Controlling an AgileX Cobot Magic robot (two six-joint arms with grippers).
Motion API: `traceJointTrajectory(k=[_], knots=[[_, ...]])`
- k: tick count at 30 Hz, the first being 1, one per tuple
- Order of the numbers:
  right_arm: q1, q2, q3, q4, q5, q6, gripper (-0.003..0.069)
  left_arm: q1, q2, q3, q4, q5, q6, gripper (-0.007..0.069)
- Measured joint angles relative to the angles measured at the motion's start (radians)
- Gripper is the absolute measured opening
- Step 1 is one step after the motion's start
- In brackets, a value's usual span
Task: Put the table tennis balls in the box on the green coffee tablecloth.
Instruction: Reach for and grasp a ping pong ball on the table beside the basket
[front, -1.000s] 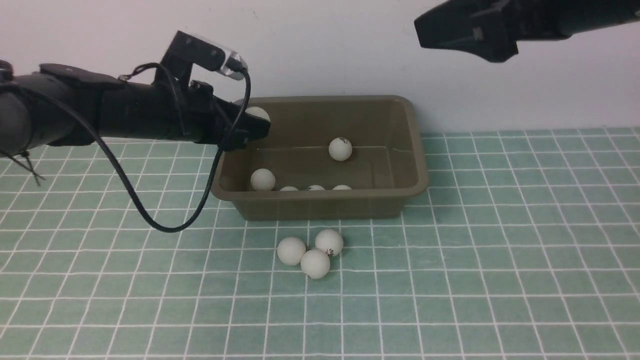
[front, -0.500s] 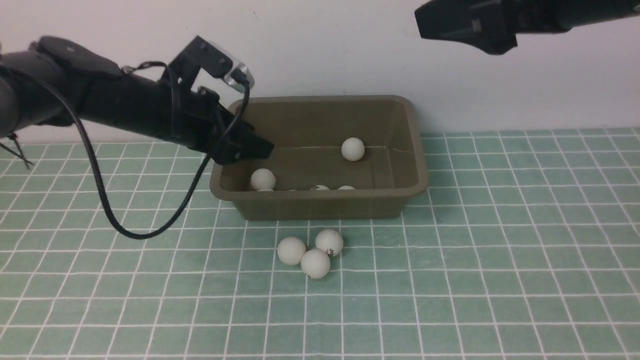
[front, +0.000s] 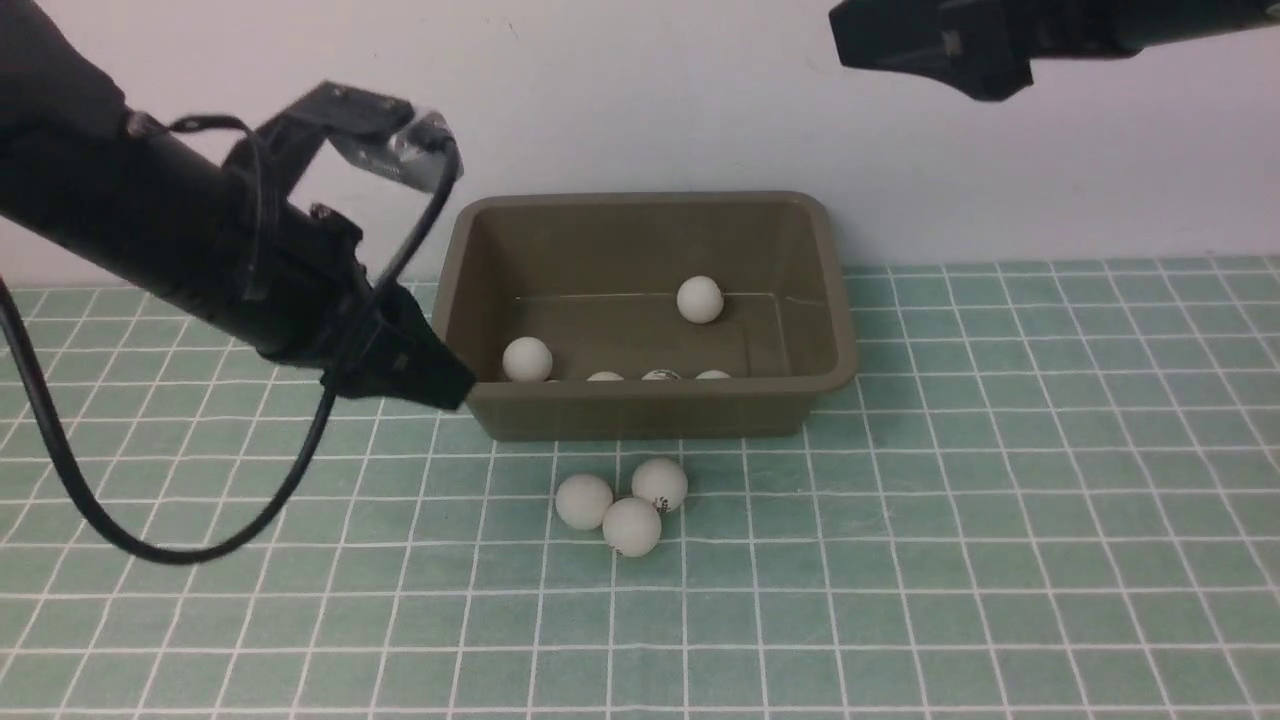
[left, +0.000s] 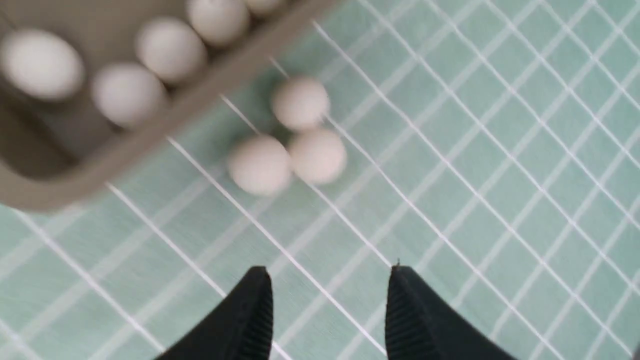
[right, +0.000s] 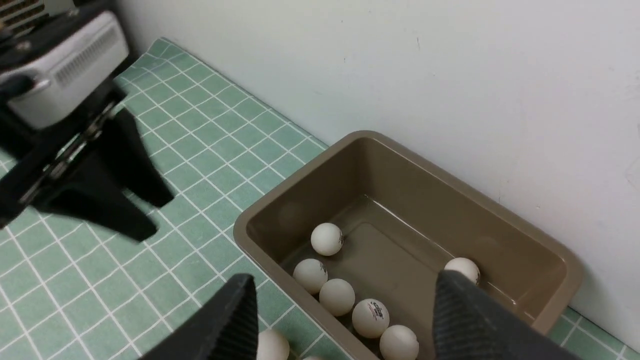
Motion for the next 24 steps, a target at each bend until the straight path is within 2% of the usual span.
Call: traceJointTrajectory(k=[2,5,8,10,14,15,19,24], knots=[[0.0,0.0,0.0,0.0,0.0,0.0,0.043,-0.018,0.0,0.038,0.001,-0.014,0.001,0.0288],[0.0,0.0,0.0,-0.001,-0.001,0.0,0.043,-0.087,0.009,0.151,-0.005,-0.143,0.039,0.0288],[0.0,0.0,0.0,0.0,-0.001,0.0,0.043,-0.113,0.018,0.179,-0.016,-0.192,0.058,0.0288],[0.0,0.0,0.0,0.0,-0.002,0.0,0.043,-0.185,0.072,0.218,-0.045,-0.333,0.099,0.029],[0.0,0.0,0.0,-0.001,-0.002,0.0,0.043,-0.231,0.131,0.221,-0.066,-0.459,0.107,0.0306],[0.0,0.0,0.0,-0.001,0.0,0.0,0.043,-0.251,0.169,0.221,-0.073,-0.543,0.104,0.0332],[0.0,0.0,0.0,-0.001,0.003,0.0,0.043,-0.262,0.221,0.221,-0.088,-0.637,0.101,0.04],[0.0,0.0,0.0,-0.001,0.003,0.0,0.043,-0.262,0.274,0.221,-0.11,-0.676,0.101,0.0471]])
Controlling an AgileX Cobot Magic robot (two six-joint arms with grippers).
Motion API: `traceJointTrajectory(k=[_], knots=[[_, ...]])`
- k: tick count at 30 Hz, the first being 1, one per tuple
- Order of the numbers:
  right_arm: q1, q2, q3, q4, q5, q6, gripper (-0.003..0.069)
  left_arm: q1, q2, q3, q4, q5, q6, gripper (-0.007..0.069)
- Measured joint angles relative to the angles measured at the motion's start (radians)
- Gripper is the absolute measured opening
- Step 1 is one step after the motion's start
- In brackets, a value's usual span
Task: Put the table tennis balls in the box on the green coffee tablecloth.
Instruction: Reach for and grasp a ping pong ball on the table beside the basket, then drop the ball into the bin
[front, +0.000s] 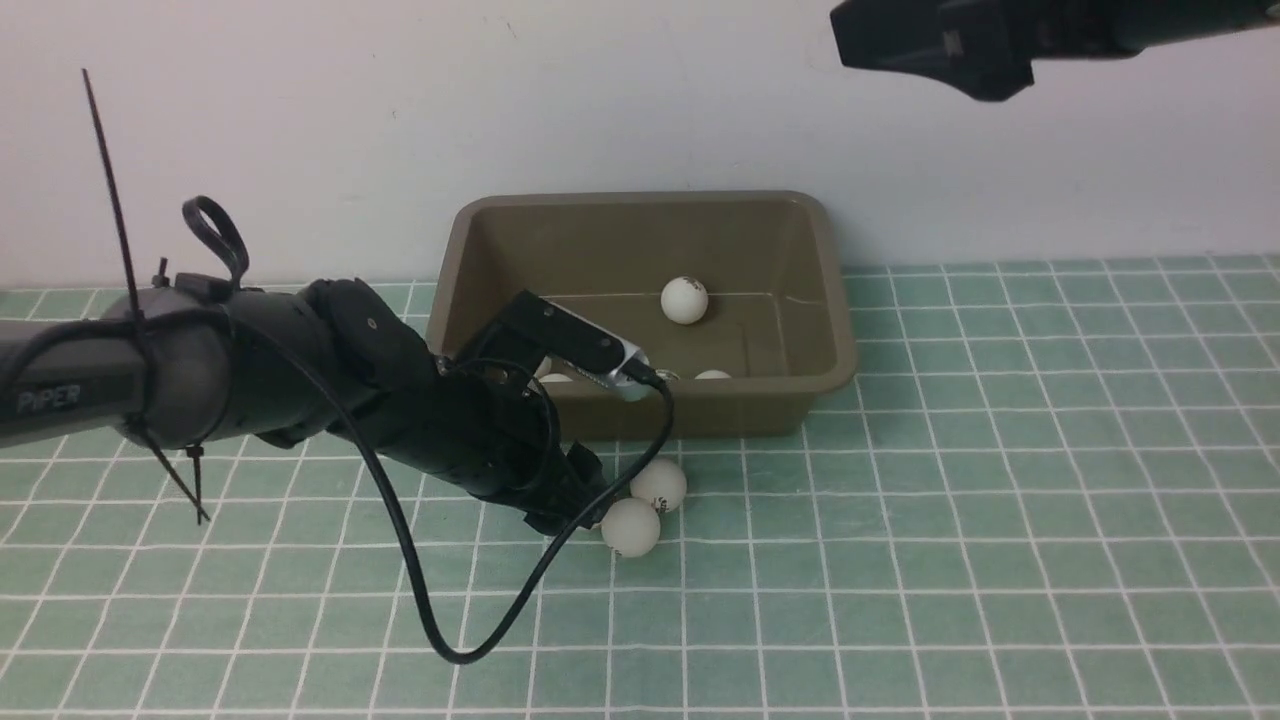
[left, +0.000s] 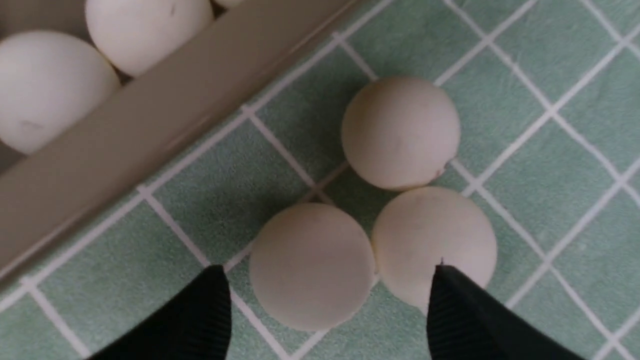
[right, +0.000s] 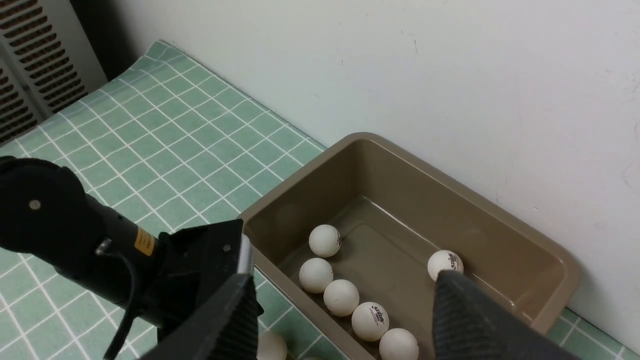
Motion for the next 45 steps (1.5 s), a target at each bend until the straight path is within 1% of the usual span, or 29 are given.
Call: traceJointTrajectory(k=[5,7,8,11,12,13,17,19,20,21,22,23,24,26,29,31,34,36,38,40,42,45], knots=[[0.0,0.0,0.0,0.0,0.0,0.0,0.043,-0.002,0.048,0.0,-0.035,-0.032,0.022,0.0479],[0.0,0.0,0.0,0.0,0.0,0.0,0.043,-0.002,0.06,0.0,-0.053,-0.048,0.04,0.0465],[0.0,0.0,0.0,0.0,0.0,0.0,0.043,-0.002,0.063,0.0,-0.06,-0.054,0.045,0.0446],[0.0,0.0,0.0,0.0,0.0,0.0,0.043,-0.002,0.064,0.0,-0.078,-0.056,0.057,0.0301],[0.0,0.0,0.0,0.0,0.0,0.0,0.043,-0.002,0.062,0.0,-0.079,-0.05,0.061,0.0283],[0.0,0.0,0.0,0.0,0.0,0.0,0.043,-0.003,0.062,0.0,-0.079,-0.049,0.062,0.0284],[0.0,0.0,0.0,0.0,-0.002,0.0,0.043,-0.003,-0.007,0.0,-0.104,0.066,0.122,0.0293],[0.0,0.0,0.0,0.0,-0.004,-0.001,0.043,-0.003,-0.043,0.0,-0.136,0.108,0.153,0.0293],[0.0,0.0,0.0,0.0,-0.006,-0.002,0.043,-0.003,-0.066,0.0,-0.169,0.131,0.188,0.0293],[0.0,0.0,0.0,0.0,-0.006,-0.004,0.043,-0.003,-0.094,0.0,-0.2,0.142,0.23,0.0293],[0.0,0.0,0.0,0.0,-0.006,-0.007,0.043,-0.003,-0.133,0.0,-0.292,0.143,0.3,0.0293],[0.0,0.0,0.0,0.0,-0.006,-0.008,0.043,-0.003,-0.141,0.0,-0.303,0.137,0.334,0.0293],[0.0,0.0,0.0,0.0,-0.006,-0.01,0.043,-0.003,-0.157,0.0,-0.363,0.115,0.394,0.0293],[0.0,0.0,0.0,0.0,-0.005,-0.013,0.043,-0.003,-0.172,0.0,-0.488,0.031,0.516,0.0293],[0.0,0.0,0.0,0.0,0.007,-0.014,0.043,-0.001,-0.161,0.0,-0.641,-0.106,0.671,0.0293],[0.0,0.0,0.0,0.0,0.02,-0.015,0.043,0.009,-0.122,-0.005,-0.778,-0.182,0.858,0.0293],[0.0,0.0,0.0,0.0,0.021,-0.016,0.043,0.021,-0.07,-0.03,-0.889,-0.203,1.006,0.0297],[0.0,0.0,0.0,0.001,0.025,-0.016,0.043,0.023,-0.041,-0.044,-0.92,-0.203,1.068,0.0329],[0.0,0.0,0.0,0.001,0.027,-0.016,0.043,0.023,-0.024,-0.047,-0.931,-0.203,1.092,0.0405],[0.0,0.0,0.0,0.001,0.028,-0.016,0.043,0.023,-0.03,-0.047,-0.936,-0.203,1.079,0.0454],[0.0,0.0,0.0,0.001,0.03,-0.016,0.043,0.023,-0.062,-0.039,-0.939,-0.214,1.041,0.0472],[0.0,0.0,0.0,0.001,0.032,-0.016,0.043,0.024,-0.168,0.016,-0.942,-0.238,0.982,0.0465]])
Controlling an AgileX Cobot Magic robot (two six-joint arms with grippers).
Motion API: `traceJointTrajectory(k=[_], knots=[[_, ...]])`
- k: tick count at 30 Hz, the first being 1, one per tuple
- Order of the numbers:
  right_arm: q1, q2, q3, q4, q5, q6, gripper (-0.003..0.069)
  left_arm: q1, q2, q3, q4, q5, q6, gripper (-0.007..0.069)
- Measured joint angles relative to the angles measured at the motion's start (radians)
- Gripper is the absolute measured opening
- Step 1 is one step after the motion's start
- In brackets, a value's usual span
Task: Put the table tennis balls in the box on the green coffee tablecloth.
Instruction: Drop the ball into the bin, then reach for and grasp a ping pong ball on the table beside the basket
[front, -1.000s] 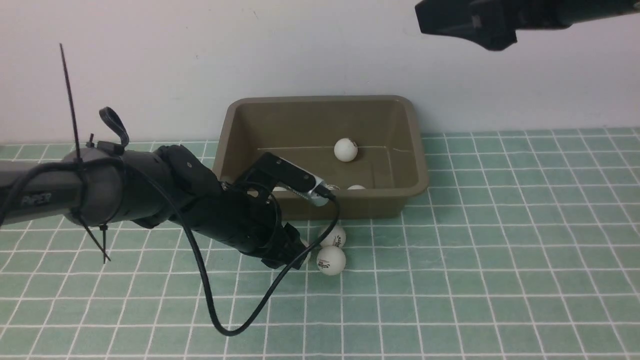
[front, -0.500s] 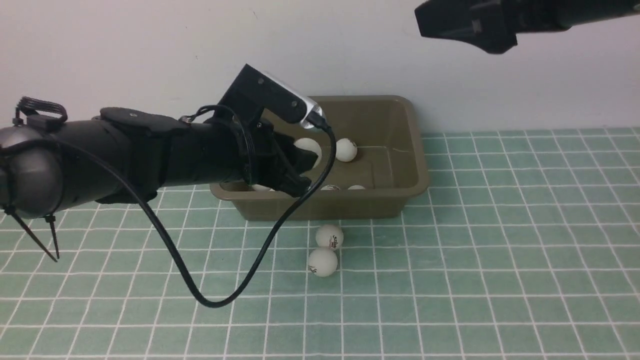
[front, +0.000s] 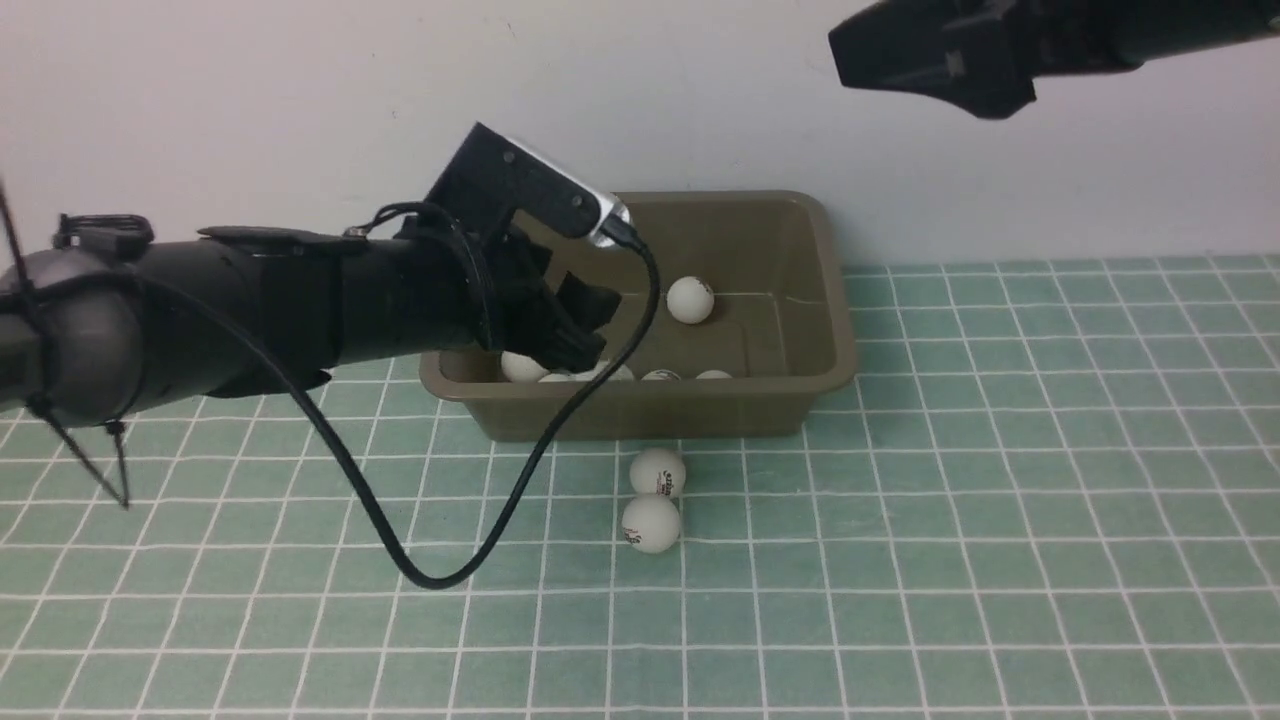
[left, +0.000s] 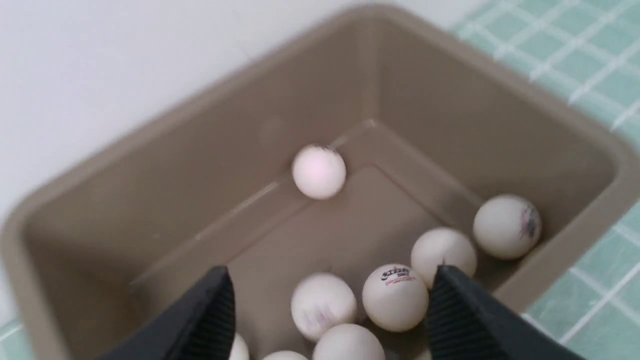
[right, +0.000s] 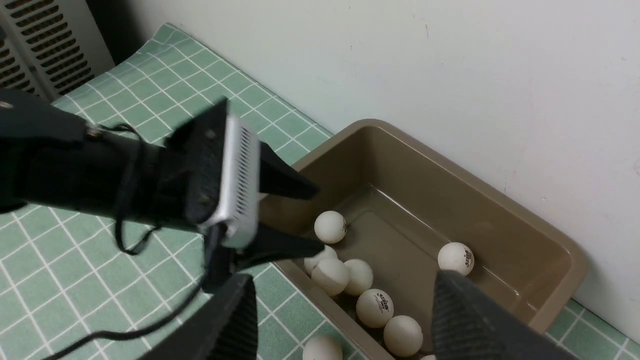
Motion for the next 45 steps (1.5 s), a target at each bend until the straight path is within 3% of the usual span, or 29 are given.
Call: traceJointTrajectory(k=[7,13,20,24,28,34,40,45], knots=[[0.0,0.0,0.0,0.0,0.0,-0.008,0.043,0.001,-0.278,0.177,-0.001,0.016,-0.105,0.0379],[0.0,0.0,0.0,-0.001,0.0,-0.008,0.043,0.001,-0.368,0.294,0.036,0.194,-0.209,0.0299],[0.0,0.0,0.0,-0.001,0.0,-0.008,0.043,0.001,-0.339,0.315,0.182,0.525,-0.224,0.0229],[0.0,0.0,0.0,-0.002,0.0,-0.008,0.043,0.001,-0.336,0.315,0.358,0.627,-0.311,0.0229],[0.0,0.0,0.0,-0.002,0.0,-0.008,0.043,0.001,-0.336,0.315,0.532,0.59,-0.506,0.0229],[0.0,0.0,0.0,-0.003,0.0,-0.008,0.043,0.001,-0.332,0.315,0.773,0.367,-0.824,0.0229],[0.0,0.0,0.0,-0.003,0.0,-0.008,0.043,0.001,-0.303,0.307,0.797,0.283,-0.883,0.0246],[0.0,0.0,0.0,-0.002,0.0,-0.008,0.043,0.001,-0.187,0.281,0.631,0.283,-0.786,0.0365]])
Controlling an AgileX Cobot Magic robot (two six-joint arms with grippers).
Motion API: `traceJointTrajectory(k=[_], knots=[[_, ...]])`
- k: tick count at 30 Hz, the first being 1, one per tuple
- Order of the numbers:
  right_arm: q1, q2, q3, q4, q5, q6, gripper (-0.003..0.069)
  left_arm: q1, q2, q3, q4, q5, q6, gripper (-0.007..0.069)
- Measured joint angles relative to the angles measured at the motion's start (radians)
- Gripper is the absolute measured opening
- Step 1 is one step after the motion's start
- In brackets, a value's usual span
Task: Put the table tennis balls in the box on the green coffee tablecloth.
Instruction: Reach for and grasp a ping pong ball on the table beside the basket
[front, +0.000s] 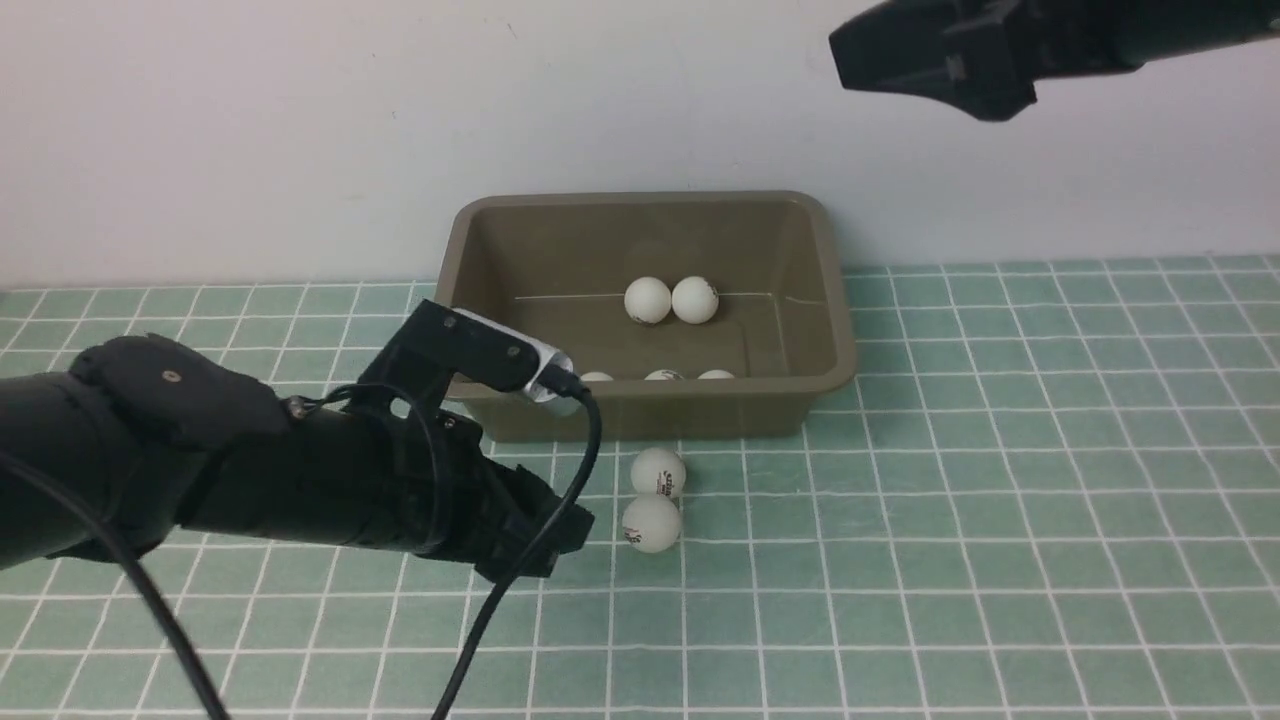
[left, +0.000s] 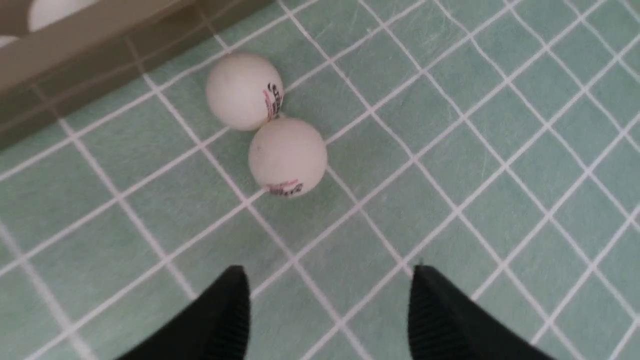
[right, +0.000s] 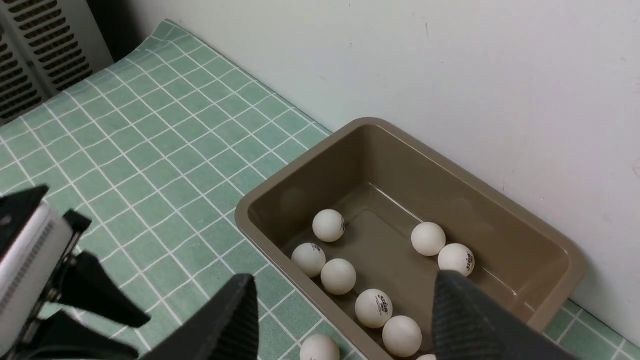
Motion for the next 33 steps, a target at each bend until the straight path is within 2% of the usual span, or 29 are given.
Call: traceJointTrajectory(k=[2,3,4,8,10,15,20,27,33], knots=[[0.0,0.0,0.0,0.0,-0.001,0.0,0.043,0.0,0.036,-0.008,-0.086,-0.001,0.054,0.0414],[0.0,0.0,0.0,0.0,-0.001,0.0,0.043,0.0,0.08,-0.013,-0.182,-0.008,0.128,0.0453],[0.0,0.0,0.0,0.0,-0.001,0.0,0.043,0.0,0.085,-0.015,-0.208,-0.011,0.149,0.0461],[0.0,0.0,0.0,0.001,-0.001,0.0,0.043,0.0,0.177,-0.017,-0.483,-0.019,0.404,0.049],[0.0,0.0,0.0,0.002,-0.001,0.0,0.043,-0.011,0.214,-0.018,-0.571,-0.02,0.503,0.049],[0.0,0.0,0.0,0.002,-0.001,0.0,0.043,-0.077,0.311,-0.057,-0.619,-0.05,0.614,0.0484],[0.0,0.0,0.0,0.002,0.0,0.0,0.043,-0.118,0.368,-0.093,-0.627,-0.099,0.615,0.0462],[0.0,0.0,0.0,0.002,0.0,0.0,0.043,-0.119,0.369,-0.097,-0.632,-0.171,0.614,0.0457],[0.0,0.0,0.0,0.002,0.0,0.0,0.043,-0.119,0.369,-0.151,-0.632,-0.171,0.62,0.0457]])
